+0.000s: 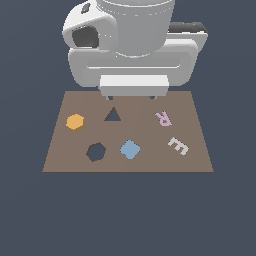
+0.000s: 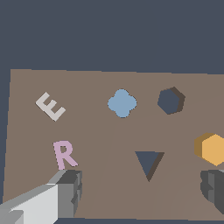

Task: Insert a designated object into the corresponding slot on a board.

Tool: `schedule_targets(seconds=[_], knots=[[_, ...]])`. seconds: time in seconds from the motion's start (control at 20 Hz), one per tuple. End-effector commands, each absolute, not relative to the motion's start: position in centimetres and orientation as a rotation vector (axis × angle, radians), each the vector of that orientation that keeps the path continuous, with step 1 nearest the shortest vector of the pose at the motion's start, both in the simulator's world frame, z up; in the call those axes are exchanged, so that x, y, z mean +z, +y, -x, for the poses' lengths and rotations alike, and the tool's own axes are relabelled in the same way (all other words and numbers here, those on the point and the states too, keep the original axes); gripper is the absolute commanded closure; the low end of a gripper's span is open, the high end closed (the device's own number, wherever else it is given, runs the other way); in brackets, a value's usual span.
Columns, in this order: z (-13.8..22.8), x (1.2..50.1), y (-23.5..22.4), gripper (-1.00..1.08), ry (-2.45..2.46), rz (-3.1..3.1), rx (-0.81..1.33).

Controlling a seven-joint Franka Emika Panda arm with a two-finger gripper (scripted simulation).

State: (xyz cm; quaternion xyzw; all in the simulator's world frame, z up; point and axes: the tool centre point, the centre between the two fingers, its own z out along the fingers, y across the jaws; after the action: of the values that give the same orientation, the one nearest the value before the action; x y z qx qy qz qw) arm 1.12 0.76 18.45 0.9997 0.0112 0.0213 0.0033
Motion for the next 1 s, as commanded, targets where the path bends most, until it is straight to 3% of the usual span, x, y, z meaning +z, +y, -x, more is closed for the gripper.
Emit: schedule_targets(seconds=[0.0, 0.5, 0.95], knots=[[-1.1, 18.5, 0.8, -0.92, 0.035, -3.134, 0.067], [-1.8, 17.2, -0.8, -0.92, -0.117, -3.132, 0.062], [-3.0, 13.8, -5.5, -0.92, -0.538, -3.088, 0.046]])
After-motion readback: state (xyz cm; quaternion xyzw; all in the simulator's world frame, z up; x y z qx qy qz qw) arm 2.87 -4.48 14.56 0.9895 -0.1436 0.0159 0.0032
